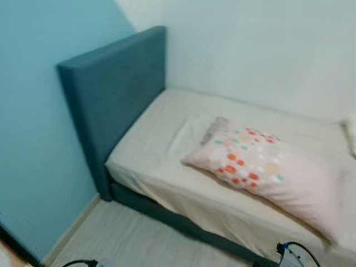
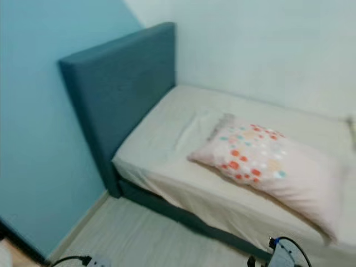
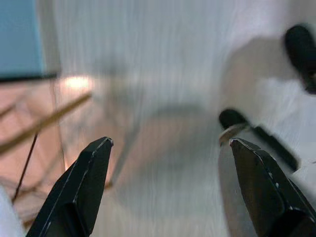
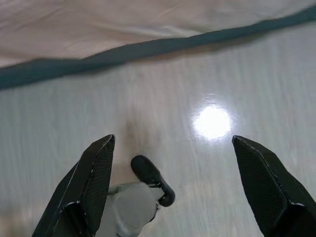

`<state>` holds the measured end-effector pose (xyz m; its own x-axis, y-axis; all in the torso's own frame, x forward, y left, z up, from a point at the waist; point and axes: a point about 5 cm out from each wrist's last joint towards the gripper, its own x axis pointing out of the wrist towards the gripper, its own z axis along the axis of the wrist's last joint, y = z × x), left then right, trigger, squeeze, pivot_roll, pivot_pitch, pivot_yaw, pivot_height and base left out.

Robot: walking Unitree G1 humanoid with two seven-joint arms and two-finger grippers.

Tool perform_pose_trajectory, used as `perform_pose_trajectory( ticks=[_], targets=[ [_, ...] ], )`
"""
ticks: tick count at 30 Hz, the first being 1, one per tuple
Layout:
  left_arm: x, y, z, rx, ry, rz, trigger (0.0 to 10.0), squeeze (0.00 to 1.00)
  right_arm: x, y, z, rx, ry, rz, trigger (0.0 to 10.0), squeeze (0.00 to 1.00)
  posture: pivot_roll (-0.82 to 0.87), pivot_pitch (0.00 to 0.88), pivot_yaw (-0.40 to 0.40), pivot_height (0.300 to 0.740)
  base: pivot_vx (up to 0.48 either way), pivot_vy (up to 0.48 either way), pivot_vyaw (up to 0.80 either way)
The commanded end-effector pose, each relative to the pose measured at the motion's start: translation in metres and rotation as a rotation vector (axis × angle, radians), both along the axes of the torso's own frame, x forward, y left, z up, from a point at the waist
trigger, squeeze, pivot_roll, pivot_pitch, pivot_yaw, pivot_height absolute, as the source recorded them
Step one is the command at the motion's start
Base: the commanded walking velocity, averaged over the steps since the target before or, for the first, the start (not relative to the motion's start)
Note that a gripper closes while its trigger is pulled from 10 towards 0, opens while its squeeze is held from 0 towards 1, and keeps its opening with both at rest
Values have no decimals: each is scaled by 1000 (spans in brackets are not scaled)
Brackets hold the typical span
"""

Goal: Clean up the room

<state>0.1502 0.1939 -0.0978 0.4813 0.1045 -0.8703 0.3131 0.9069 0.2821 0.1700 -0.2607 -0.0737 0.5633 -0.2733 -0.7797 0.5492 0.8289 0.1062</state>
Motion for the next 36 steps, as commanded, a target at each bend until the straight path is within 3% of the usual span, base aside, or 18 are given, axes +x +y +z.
perform_pose_trajectory(
  ticks=[1, 14, 22, 29, 36],
  targets=[
    [-5, -1, -2, 4, 22, -4, 10000, 0, 0, 1, 0, 8, -6, -19, 10000, 0, -40, 0, -43, 740, 0, 0, -763],
    [-3, -5, -2, 7, 32, -15, 10000, 0, -9, -2, -3, -4, 29, -6, 10000, 0, -42, 0, -52, 740, 0, 0, -762],
    [-14, 24, -1, 28, 44, 14, 10000, 0, -11, -1, -4, -18, 49, 25, 10000, 0, -41, 0, -54, 740, 0, 0, -763],
    [-22, 37, -1, 34, 54, 31, 10000, 0, -9, 2, -5, -20, 50, 39, 10000, 0, -39, 0, -54, 740, 0, 0, -763],
    [-25, 25, -4, 17, 62, 31, 10000, 0, -8, 3, -5, -27, 54, 45, 10000, 0, -39, 0, -57, 740, 0, 0, -762]
  ],
)
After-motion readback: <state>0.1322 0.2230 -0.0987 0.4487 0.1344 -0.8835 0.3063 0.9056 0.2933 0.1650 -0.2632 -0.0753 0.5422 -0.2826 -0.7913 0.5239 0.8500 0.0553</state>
